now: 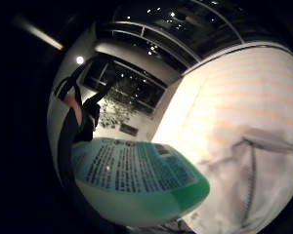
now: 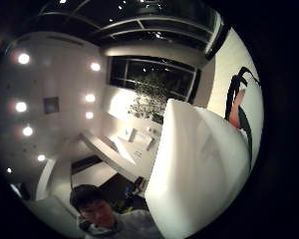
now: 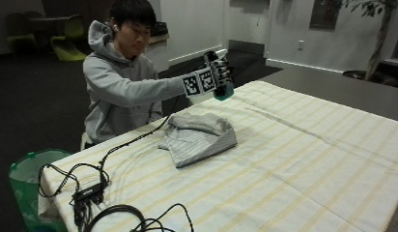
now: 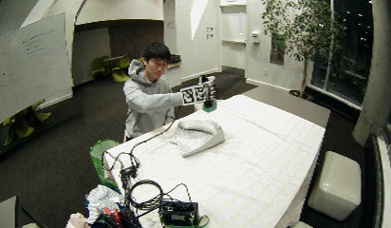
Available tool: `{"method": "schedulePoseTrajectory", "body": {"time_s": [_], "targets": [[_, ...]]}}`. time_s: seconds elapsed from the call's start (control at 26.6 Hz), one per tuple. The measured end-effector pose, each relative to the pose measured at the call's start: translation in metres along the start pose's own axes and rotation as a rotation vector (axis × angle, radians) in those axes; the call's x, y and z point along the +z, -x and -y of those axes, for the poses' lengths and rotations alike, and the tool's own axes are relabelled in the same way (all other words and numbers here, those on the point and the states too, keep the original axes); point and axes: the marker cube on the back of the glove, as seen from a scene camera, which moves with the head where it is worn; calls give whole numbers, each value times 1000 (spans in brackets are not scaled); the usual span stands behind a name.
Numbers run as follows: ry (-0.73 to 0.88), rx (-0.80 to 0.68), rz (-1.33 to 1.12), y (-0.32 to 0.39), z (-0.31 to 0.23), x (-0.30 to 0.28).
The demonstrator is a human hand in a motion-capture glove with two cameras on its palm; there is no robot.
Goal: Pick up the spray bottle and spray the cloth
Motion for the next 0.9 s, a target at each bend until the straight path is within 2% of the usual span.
{"method": "schedulePoseTrajectory", "body": {"time_s": [0.41, 0.68, 0.9], "targets": [[13, 47, -6, -81, -2, 108], [83, 78, -134, -138, -9, 139], [200, 106, -196, -155, -18, 137]]}}
